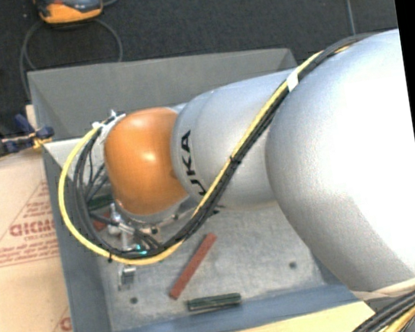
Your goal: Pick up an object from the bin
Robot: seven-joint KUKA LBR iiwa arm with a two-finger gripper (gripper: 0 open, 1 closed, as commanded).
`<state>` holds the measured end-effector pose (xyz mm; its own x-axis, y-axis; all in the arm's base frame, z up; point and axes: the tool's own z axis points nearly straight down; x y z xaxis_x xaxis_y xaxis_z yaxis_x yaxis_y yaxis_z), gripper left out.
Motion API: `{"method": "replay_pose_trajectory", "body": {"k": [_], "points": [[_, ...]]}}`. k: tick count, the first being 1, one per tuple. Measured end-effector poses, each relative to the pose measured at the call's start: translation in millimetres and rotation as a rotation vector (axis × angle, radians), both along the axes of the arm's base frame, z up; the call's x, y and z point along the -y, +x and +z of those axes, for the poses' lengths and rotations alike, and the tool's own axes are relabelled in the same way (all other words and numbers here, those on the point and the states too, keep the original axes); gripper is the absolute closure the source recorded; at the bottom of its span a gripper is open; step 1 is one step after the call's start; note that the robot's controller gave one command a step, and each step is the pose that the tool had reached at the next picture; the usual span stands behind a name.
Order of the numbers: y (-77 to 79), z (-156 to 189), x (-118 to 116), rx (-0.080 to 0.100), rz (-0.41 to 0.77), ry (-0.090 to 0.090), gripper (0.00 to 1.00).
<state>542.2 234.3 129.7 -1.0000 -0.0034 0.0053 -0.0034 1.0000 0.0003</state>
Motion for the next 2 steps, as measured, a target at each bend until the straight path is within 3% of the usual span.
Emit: {"method": "replay_pose_trajectory", "body": {"k": [1,2], "points": [[2.3,4.3,0.6,0.007,-0.004,0.002,0.0],[73.4,-43.4,23.4,0.015,-0.05,0.007,0.0]]}}
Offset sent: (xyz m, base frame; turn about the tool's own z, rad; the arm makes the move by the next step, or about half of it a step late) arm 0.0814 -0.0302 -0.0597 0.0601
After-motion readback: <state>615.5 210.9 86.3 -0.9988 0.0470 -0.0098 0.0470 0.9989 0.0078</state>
